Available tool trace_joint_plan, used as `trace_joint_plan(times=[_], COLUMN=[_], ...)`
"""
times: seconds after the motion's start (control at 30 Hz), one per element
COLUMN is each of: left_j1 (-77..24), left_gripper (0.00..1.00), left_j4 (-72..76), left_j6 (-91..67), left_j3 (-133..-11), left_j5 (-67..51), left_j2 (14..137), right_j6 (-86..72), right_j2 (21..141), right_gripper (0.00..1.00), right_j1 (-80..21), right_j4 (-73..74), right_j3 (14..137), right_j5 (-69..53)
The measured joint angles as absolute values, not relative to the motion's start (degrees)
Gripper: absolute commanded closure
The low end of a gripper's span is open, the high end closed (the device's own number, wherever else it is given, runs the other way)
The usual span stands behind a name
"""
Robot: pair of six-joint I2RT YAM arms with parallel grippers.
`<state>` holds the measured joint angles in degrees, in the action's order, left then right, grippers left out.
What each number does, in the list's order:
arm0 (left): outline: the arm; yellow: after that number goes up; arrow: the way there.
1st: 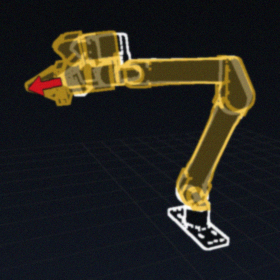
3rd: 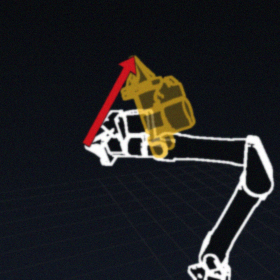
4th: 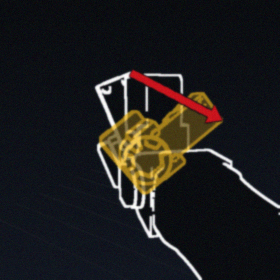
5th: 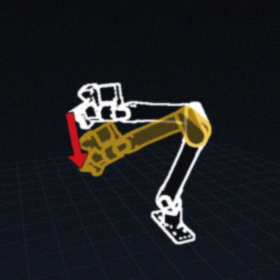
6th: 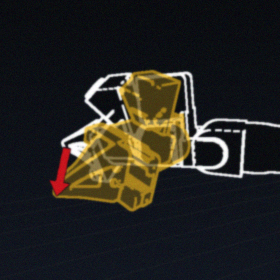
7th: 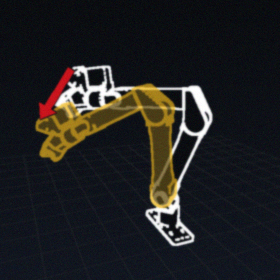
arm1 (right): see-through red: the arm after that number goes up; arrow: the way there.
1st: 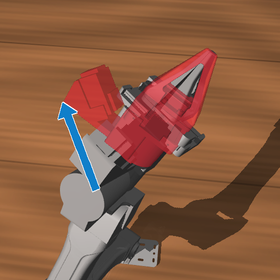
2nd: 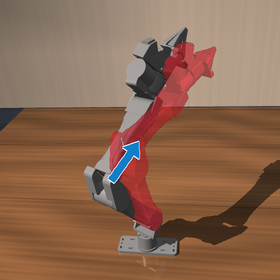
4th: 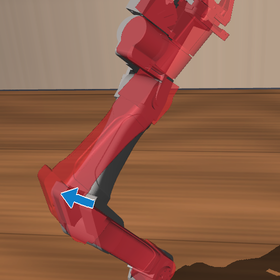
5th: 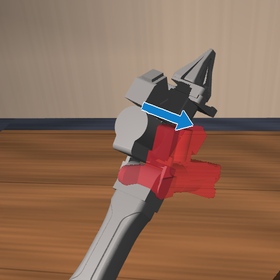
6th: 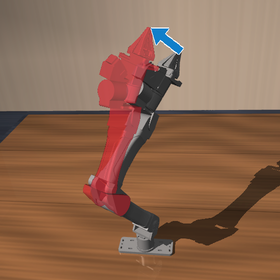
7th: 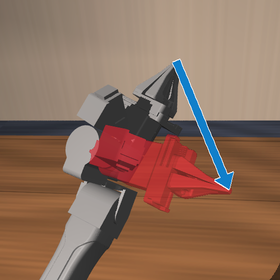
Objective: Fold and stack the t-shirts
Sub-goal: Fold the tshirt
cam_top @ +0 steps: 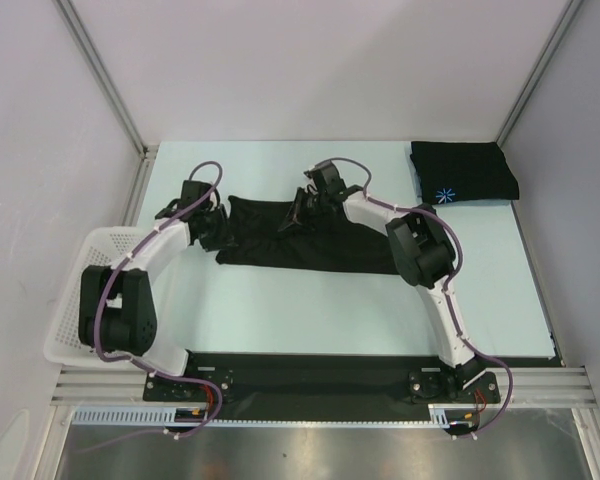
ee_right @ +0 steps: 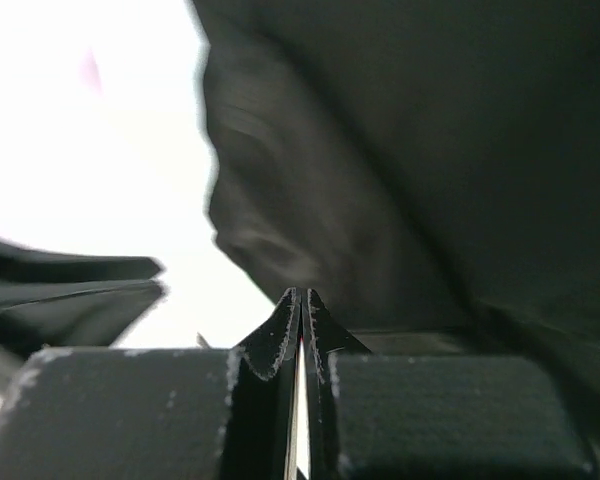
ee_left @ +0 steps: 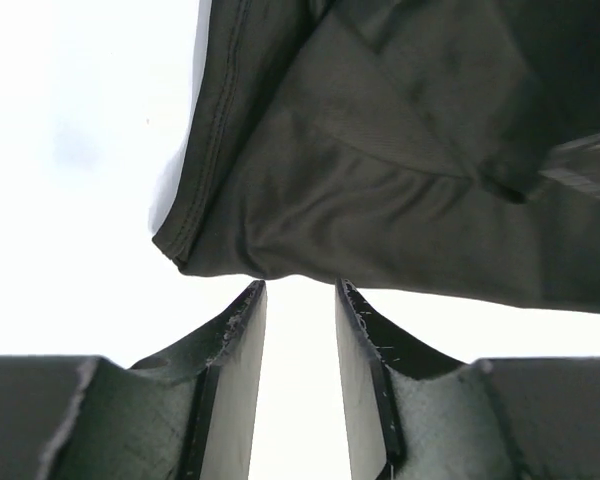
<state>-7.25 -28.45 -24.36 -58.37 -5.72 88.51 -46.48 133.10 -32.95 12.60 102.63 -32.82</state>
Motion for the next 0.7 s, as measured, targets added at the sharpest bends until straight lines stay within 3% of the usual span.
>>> trace_joint_plan(times=[0.23,0.33,0.47,0.6,0.7], left_j1=[-7.20,-7.14,-6.63,-6.02,-6.02], left_gripper=[0.55,0.47,0.36,0.35,0.23], left_j4=[-31.44,-31.70,-30.55,-29.12,-27.81], left_j6=[-26.22,-28.82,-33.67,-36.49,-35.64], left_j3=[-58.70,-57.80,-53.17,-50.68,-51.24], left_j5=[-5.78,-5.78,-6.33,-8.12,-9.93], left_j2=[84.58,81.93,77.38,77.52,79.59], right_j6=[-46.33,-45.15,-42.04,-37.39,-33.19], right_j2=[134.85,134.85,134.85,132.73,127.42], right_gripper=[0.97,0.93,0.61,0.44,0.38], right_j1=[-32.88,-32.86,-32.51,-31.00,-27.68], right_j4=[11.97,12.67,19.22,26.06,32.86], right_j3=[96.99,97.78,102.00,105.47,105.38], right_j5=[-33.69,-33.50,-31.79,-29.56,-28.05])
